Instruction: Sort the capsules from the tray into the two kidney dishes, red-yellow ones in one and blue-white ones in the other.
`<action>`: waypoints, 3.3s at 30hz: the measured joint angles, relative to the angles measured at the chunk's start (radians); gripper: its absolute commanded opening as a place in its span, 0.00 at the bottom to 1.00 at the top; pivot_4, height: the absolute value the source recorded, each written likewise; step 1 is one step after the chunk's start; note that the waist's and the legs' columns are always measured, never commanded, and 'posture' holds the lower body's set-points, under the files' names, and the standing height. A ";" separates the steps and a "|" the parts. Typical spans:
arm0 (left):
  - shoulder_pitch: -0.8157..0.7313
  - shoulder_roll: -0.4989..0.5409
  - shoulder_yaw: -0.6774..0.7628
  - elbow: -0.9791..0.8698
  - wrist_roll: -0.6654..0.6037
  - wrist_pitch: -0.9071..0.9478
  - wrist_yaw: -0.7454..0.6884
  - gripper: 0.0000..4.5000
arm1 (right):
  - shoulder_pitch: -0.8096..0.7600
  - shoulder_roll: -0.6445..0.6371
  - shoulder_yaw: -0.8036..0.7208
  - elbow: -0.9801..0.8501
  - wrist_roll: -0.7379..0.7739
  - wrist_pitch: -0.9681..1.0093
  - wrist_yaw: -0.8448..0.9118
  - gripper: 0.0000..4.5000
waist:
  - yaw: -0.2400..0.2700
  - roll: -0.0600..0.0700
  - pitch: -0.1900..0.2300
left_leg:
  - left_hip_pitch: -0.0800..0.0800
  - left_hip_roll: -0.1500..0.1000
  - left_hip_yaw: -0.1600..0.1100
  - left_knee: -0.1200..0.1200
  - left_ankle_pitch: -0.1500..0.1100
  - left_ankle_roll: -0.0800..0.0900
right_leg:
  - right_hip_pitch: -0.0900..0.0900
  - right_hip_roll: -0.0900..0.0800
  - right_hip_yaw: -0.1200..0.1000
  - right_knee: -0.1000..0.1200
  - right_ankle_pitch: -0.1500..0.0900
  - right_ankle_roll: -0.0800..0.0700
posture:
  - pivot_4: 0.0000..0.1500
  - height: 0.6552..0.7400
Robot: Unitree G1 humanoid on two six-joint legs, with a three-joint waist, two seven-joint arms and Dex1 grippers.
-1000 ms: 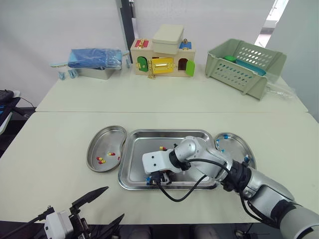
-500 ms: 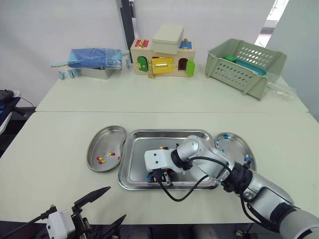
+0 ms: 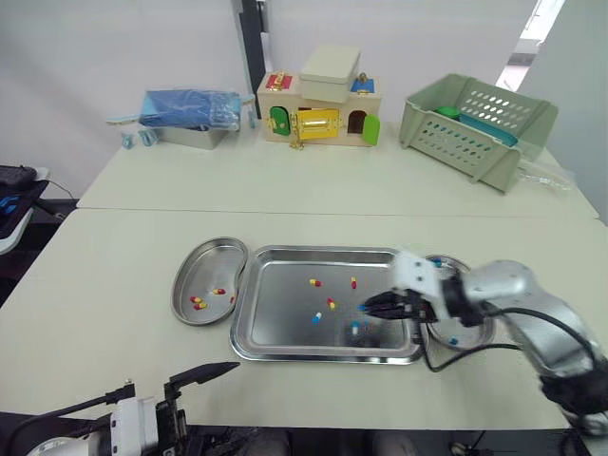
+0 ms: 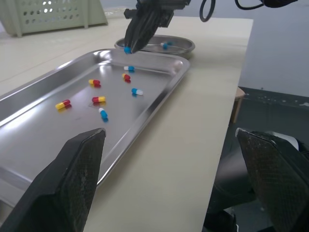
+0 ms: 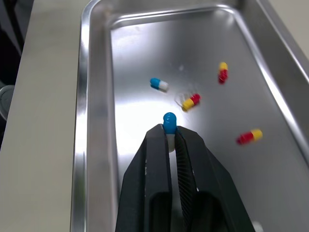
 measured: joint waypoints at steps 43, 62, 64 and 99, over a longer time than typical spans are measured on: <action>-0.162 0.276 0.340 0.387 -0.001 0.293 0.158 1.00 | 0.636 -0.165 -0.657 0.358 0.134 -0.471 0.189 0.99 | -0.003 -0.001 0.001 | 0.005 0.001 0.001 0.000 0.000 0.000 | 0.007 0.000 -0.001 -0.001 0.000 0.000 | 1.00 1.00; -0.450 0.383 0.283 0.695 0.148 0.254 0.087 1.00 | 0.685 -0.166 -0.660 0.430 0.141 -0.565 0.218 0.99 | -0.019 0.000 0.001 | 0.005 0.001 0.002 0.000 0.000 0.000 | 0.006 0.000 0.000 0.001 0.000 0.000 | 1.00 1.00; -0.396 0.351 0.288 0.622 0.119 0.247 0.056 1.00 | 0.677 -0.177 -0.657 0.362 0.177 -0.523 0.220 0.99 | -0.025 0.001 0.001 | 0.006 0.002 0.004 0.000 0.000 0.000 | 0.006 0.000 0.002 0.001 0.000 0.000 | 1.00 1.00; 0.019 -0.133 0.062 0.094 0.062 -0.023 0.084 1.00 | -0.534 0.159 0.480 0.300 -0.002 -0.139 0.100 0.99 | -0.007 0.000 0.001 | 0.003 0.001 0.000 0.001 0.000 0.000 | 0.003 -0.001 -0.001 0.001 0.000 0.000 | 1.00 1.00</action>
